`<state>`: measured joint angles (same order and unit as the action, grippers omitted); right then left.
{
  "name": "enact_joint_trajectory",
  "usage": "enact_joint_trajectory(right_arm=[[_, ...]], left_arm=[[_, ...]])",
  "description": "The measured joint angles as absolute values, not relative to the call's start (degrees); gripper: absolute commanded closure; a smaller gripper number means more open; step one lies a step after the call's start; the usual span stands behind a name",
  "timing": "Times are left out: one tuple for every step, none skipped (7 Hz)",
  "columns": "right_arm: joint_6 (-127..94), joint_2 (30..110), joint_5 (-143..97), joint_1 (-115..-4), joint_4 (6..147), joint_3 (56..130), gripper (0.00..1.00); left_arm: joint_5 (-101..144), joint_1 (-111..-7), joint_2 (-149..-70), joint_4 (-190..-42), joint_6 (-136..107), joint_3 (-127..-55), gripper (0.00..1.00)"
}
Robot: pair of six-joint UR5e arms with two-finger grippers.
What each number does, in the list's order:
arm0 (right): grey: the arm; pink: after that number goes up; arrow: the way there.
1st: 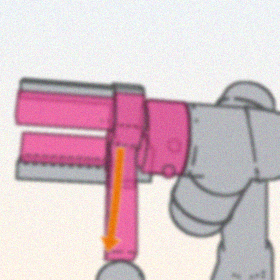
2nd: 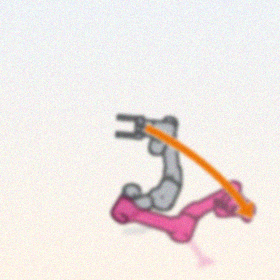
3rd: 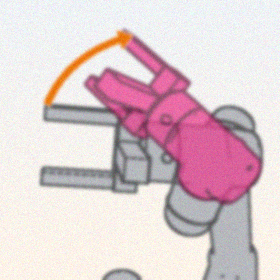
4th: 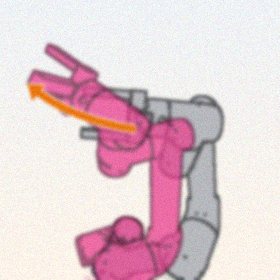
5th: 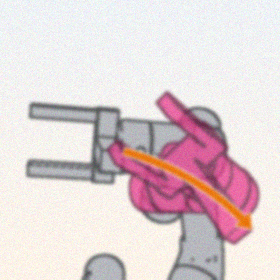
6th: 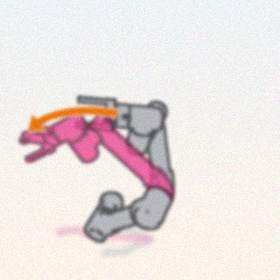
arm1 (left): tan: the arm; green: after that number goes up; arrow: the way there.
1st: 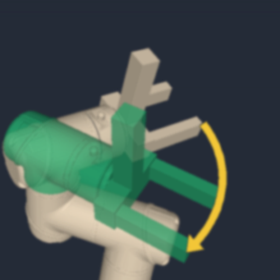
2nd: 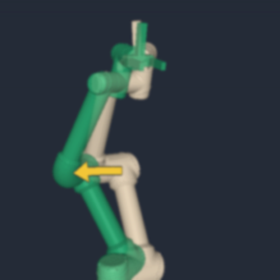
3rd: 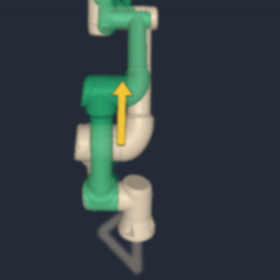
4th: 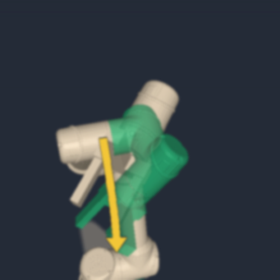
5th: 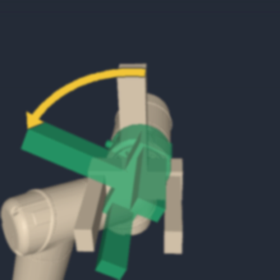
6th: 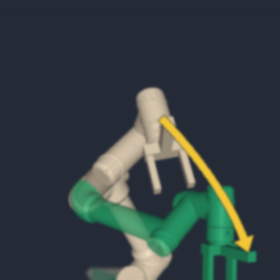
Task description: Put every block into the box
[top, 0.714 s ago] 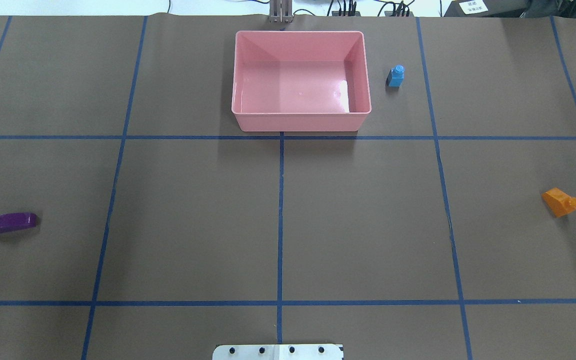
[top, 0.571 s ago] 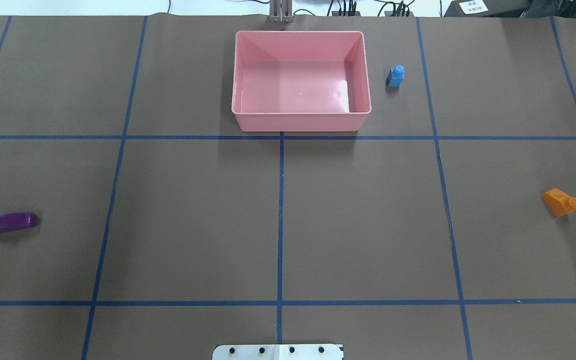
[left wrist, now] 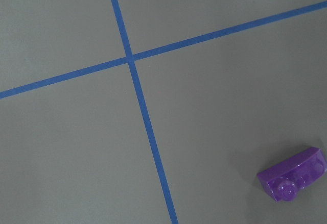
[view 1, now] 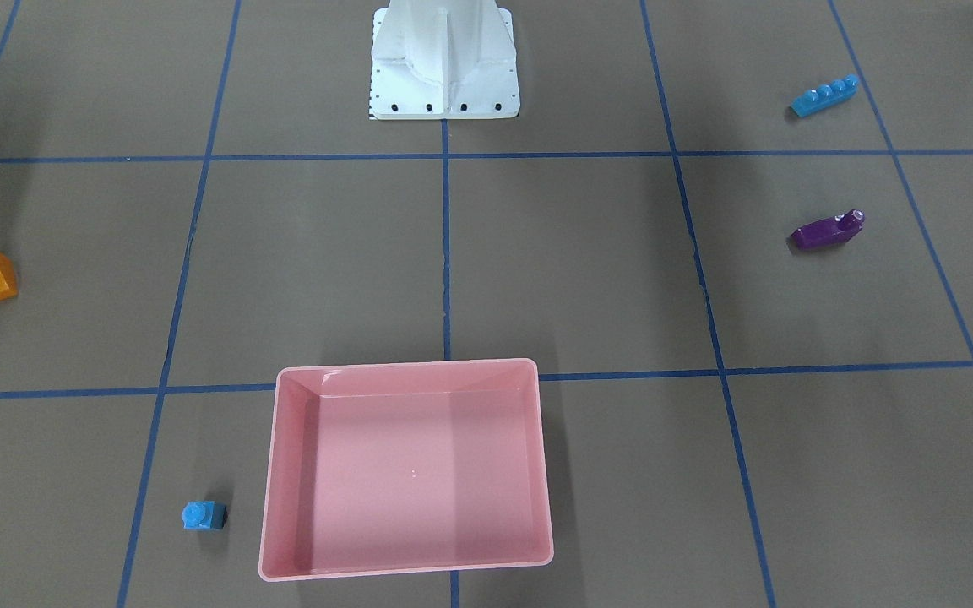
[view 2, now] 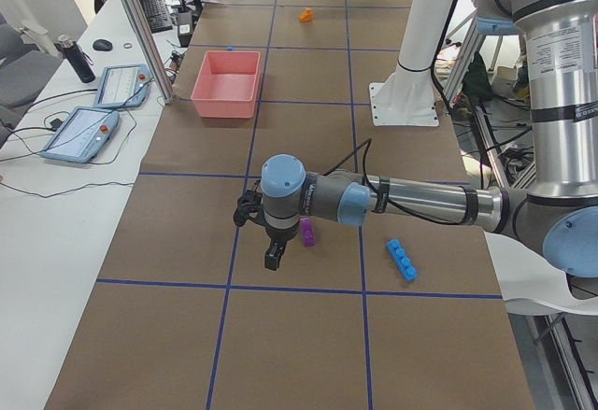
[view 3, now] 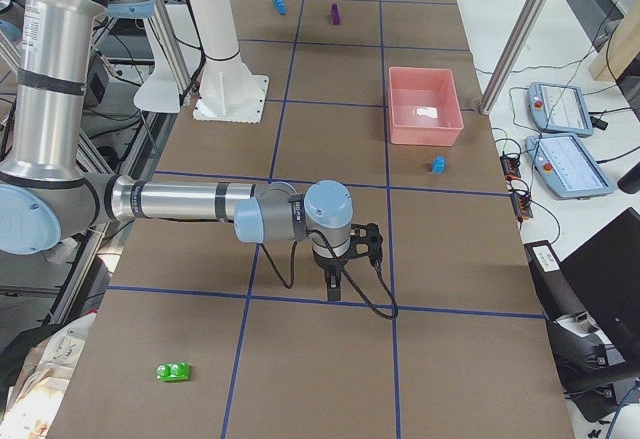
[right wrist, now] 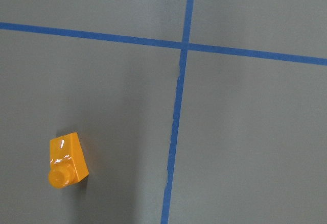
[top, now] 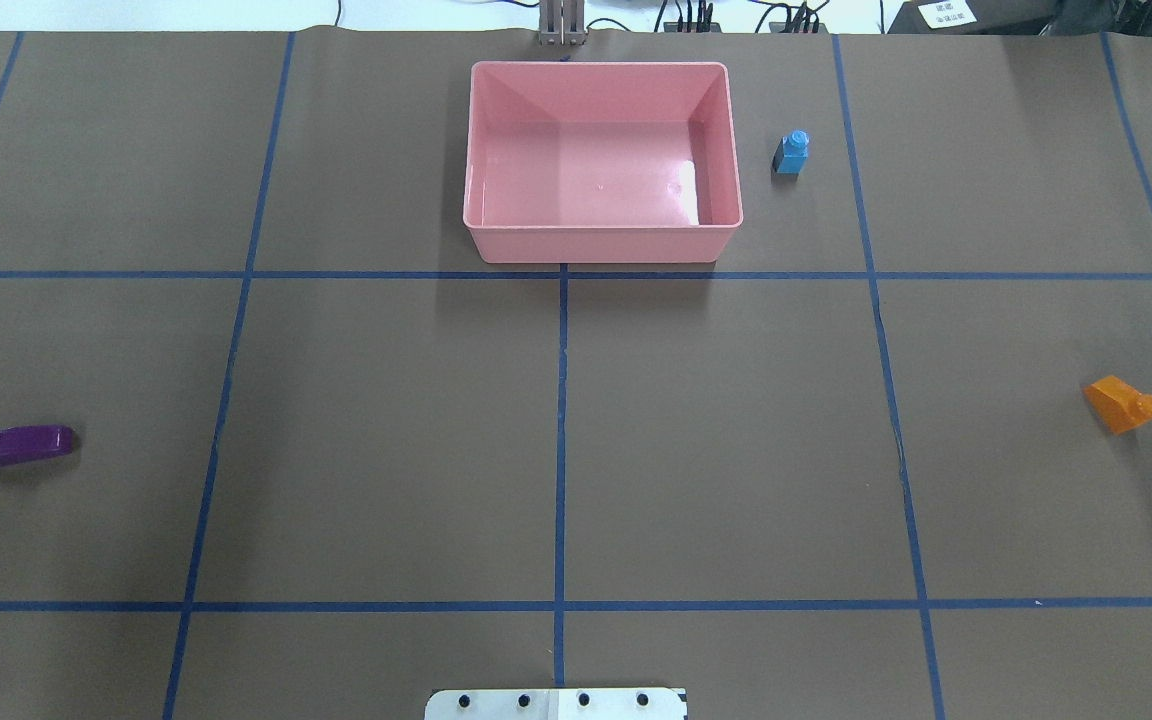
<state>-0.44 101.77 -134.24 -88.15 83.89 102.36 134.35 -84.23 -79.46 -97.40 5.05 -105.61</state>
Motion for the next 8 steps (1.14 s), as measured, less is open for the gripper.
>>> enact_joint_trajectory(right_arm=[[-0.5,101.8,-134.8,-88.2,83.8,102.3,0.0],[-0.5,101.8,-135.3,-88.2,83.7,102.3,0.0],[-0.5,101.8,-136.2,-88.1,83.5,102.3,0.0],[-0.5,101.9,-137.2,-88.0,83.4,102.5,0.0],[-0.5,101.8,-138.0,-87.6,82.8,102.6,0.0],[-1.5,101.8,-138.6,-86.4,81.1,102.7,0.0],[-4.8,101.8,-139.0,-84.5,79.1,102.7,0.0],[-9.4,101.8,-139.4,-82.0,77.6,102.8,0.01]], left_arm=[[134.4,-83.7,-79.4,-98.4,5.1,-105.7,0.0],[134.7,-82.9,-79.3,-99.0,5.0,-105.7,0.0],[135.3,-81.9,-79.1,-99.3,5.0,-105.7,0.0],[135.6,-79.6,-79.1,-100.1,4.9,-105.9,0.0],[135.7,-75.6,-79.1,-102.4,4.6,-106.0,0.0],[135.8,-71.8,-78.9,-105.3,4.3,-106.2,0.0],[135.7,-68.6,-78.0,-108.5,3.9,-106.2,0.0],[135.5,-65.6,-75.2,-113.6,3.4,-106.2,0.0]])
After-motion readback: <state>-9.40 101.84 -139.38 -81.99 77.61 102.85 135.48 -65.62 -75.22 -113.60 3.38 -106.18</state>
